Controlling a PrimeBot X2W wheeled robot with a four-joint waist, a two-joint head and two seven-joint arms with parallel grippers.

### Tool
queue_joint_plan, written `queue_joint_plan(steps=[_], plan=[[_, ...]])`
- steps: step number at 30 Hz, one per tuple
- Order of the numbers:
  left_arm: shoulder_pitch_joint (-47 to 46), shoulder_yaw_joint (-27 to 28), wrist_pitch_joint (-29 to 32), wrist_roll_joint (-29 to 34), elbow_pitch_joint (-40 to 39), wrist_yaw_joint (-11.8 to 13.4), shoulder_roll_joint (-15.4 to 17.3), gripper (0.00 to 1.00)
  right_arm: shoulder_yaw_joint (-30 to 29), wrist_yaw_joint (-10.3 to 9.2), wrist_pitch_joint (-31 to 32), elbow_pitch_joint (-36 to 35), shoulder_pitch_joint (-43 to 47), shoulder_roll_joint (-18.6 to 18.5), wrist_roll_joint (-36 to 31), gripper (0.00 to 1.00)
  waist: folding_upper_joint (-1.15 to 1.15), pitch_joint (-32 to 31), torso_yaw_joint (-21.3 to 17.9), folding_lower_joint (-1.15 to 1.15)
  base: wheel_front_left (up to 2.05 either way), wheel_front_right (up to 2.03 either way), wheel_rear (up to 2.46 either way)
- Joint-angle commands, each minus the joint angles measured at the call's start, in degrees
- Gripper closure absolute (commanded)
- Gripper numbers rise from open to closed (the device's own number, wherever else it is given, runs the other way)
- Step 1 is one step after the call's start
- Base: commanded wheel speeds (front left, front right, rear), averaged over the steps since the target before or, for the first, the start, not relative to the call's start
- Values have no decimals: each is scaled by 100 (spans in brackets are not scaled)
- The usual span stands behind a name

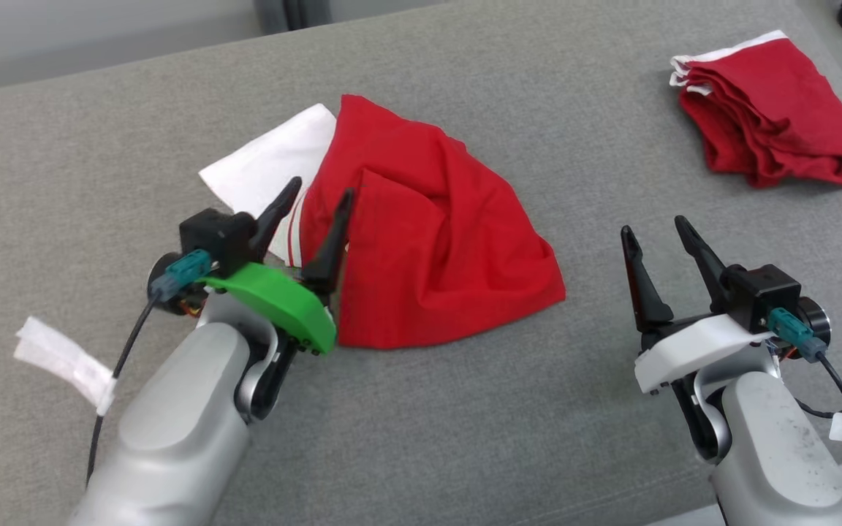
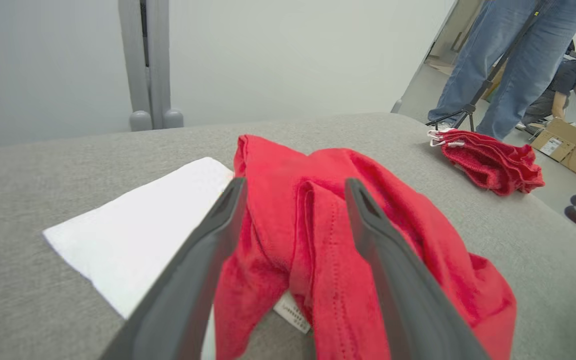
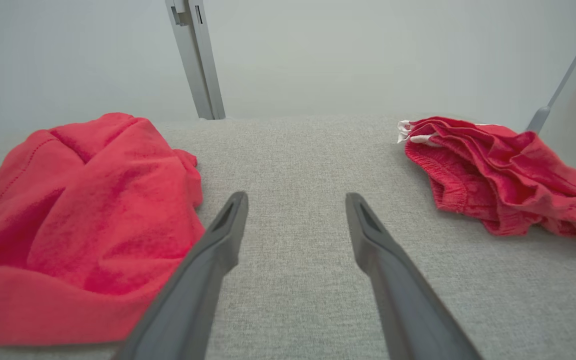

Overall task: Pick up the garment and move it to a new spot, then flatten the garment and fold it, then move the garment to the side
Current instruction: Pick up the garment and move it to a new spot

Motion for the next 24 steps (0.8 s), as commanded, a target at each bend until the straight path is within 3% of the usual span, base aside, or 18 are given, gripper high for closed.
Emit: queue_joint_plan(steps=[1,11,19,24], plan=[[210,238,-2,235,-98,14,38,0,-22,-9,0,20,20,-19,-43,0,-1,-209,240,0,0,0,0],[1663,2164,-1,1659,-867,98,-70,0,-39,-9,-1,137,265,-21,-74,0,-1,-716,694,0,0,0,0],[2973,3331,-1,2546,-1654,78,-412,0,-110,-9,0,182,529,-21,14,0,-1,-1057,861,0,0,0,0],[3651,3762,-2,2810,-1908,34,-637,0,-139,-9,0,204,745,-19,14,0,-1,-1247,912,0,0,0,0]])
